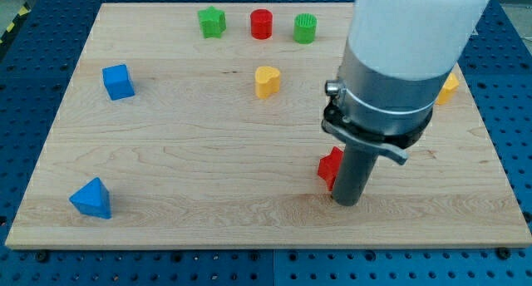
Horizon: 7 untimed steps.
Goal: Slide the red star to the right side of the green circle
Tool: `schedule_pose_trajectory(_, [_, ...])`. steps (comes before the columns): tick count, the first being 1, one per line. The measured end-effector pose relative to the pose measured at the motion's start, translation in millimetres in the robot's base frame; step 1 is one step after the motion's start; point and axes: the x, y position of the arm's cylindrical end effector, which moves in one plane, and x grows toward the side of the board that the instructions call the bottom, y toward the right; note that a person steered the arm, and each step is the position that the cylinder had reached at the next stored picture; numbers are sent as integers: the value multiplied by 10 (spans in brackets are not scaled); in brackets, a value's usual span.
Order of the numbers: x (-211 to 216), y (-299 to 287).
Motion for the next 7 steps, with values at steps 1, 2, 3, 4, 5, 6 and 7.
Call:
schedule_pose_trajectory(1, [-151,5])
schedule_pose_trajectory(2, [-240,-118])
schedule_pose_trajectory(3, [-293,-306])
schedule_pose_trajectory(4, [-444,-306])
schedule_pose_trajectory(5, [-669,-297])
schedule_pose_trajectory(6, [-910,-146])
schedule_pose_trajectory(7, [-1093,159])
